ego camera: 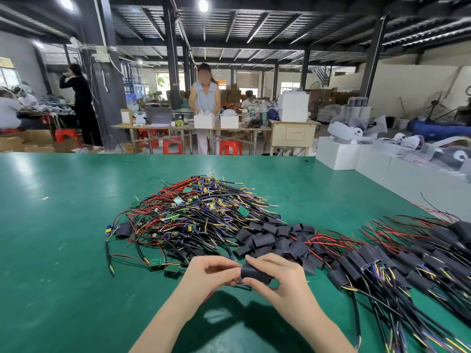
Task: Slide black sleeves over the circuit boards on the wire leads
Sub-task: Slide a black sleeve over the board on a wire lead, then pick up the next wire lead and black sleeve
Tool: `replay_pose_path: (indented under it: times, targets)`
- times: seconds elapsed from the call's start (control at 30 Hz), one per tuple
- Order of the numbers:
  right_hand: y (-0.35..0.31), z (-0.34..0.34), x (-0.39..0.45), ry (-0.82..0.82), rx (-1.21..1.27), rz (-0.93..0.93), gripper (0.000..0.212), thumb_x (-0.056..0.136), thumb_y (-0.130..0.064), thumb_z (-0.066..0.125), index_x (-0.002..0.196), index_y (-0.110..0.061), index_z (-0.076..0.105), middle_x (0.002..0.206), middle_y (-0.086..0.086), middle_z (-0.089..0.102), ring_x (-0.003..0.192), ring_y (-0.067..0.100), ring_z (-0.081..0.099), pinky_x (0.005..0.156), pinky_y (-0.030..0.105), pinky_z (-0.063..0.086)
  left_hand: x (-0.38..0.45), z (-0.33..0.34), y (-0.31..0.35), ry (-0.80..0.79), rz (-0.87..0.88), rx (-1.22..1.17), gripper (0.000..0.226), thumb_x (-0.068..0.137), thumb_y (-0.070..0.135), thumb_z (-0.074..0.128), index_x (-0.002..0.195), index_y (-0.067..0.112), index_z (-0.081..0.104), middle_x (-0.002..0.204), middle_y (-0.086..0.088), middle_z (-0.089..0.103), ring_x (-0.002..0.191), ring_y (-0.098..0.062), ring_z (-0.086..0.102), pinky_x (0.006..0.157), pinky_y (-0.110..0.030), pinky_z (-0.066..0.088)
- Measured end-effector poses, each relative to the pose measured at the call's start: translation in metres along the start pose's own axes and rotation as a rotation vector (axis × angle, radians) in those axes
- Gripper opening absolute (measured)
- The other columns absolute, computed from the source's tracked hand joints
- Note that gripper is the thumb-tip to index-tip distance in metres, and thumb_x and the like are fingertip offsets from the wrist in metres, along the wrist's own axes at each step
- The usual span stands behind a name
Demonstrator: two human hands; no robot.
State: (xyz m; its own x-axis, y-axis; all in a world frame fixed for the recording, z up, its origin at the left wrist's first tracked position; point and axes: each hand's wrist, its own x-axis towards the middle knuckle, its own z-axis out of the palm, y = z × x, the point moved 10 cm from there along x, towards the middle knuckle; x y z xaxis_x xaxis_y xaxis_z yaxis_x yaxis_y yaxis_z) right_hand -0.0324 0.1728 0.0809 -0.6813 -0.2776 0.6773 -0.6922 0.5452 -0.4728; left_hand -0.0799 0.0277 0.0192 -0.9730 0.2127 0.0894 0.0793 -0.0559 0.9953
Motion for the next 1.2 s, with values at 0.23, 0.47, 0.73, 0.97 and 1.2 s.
replay_pose_path:
  times: [0.23, 0.47, 0.73, 0.97, 1.2]
  targets:
    - [-0.012, -0.028, 0.000, 0.176, -0.357, -0.123, 0.036, 0.079, -0.035, 0.073, 0.110, -0.017, 0.072, 0.095, -0.009, 0.067, 0.074, 0.007, 0.065, 0.058, 0.025, 0.054, 0.001, -0.022, 0.025, 0.089, 0.170, 0.182, 0.021, 0.085, 0.000, 0.069, 0.093, 0.017, 0.079, 0.097, -0.003, 0.076, 0.093, -0.018, 0.071, 0.083, -0.021, 0.054]
    - [0.035, -0.140, -0.028, 0.676, -0.809, 0.365, 0.030, 0.081, -0.022, 0.077, 0.108, -0.011, 0.071, 0.093, 0.009, 0.067, 0.073, 0.033, 0.063, 0.049, 0.028, 0.040, -0.013, -0.115, 0.022, 0.720, 0.035, 0.800, 0.029, 0.084, 0.004, 0.066, 0.110, 0.015, 0.069, 0.113, -0.009, 0.064, 0.107, -0.029, 0.057, 0.094, -0.040, 0.046]
    - [0.090, -0.129, -0.041, 0.348, -0.899, 0.729, 0.045, 0.063, -0.014, 0.085, 0.104, -0.003, 0.071, 0.112, 0.024, 0.061, 0.105, 0.041, 0.043, 0.080, 0.046, 0.032, -0.004, -0.124, 0.012, 0.643, -0.009, 0.868, 0.034, 0.079, -0.007, 0.059, 0.105, 0.011, 0.070, 0.112, -0.009, 0.065, 0.111, -0.030, 0.053, 0.093, -0.036, 0.042]
    - [0.036, -0.059, -0.001, 0.227, -0.740, 0.218, 0.041, 0.060, -0.014, 0.086, 0.099, -0.013, 0.073, 0.099, 0.008, 0.065, 0.090, 0.036, 0.054, 0.068, 0.042, 0.046, 0.001, -0.106, 0.019, 0.544, 0.108, 1.007, 0.012, 0.084, 0.006, 0.070, 0.086, 0.018, 0.074, 0.098, 0.001, 0.060, 0.102, -0.022, 0.050, 0.080, -0.028, 0.035]
    - [0.048, 0.036, -0.013, -0.313, -0.468, 0.144, 0.039, 0.092, -0.052, 0.048, 0.127, -0.037, 0.057, 0.128, -0.016, 0.050, 0.123, 0.012, 0.037, 0.097, 0.031, 0.035, 0.000, -0.104, 0.023, 0.501, 0.091, 0.992, 0.014, 0.085, 0.010, 0.064, 0.085, 0.023, 0.068, 0.086, 0.008, 0.062, 0.090, -0.017, 0.058, 0.077, -0.033, 0.049]
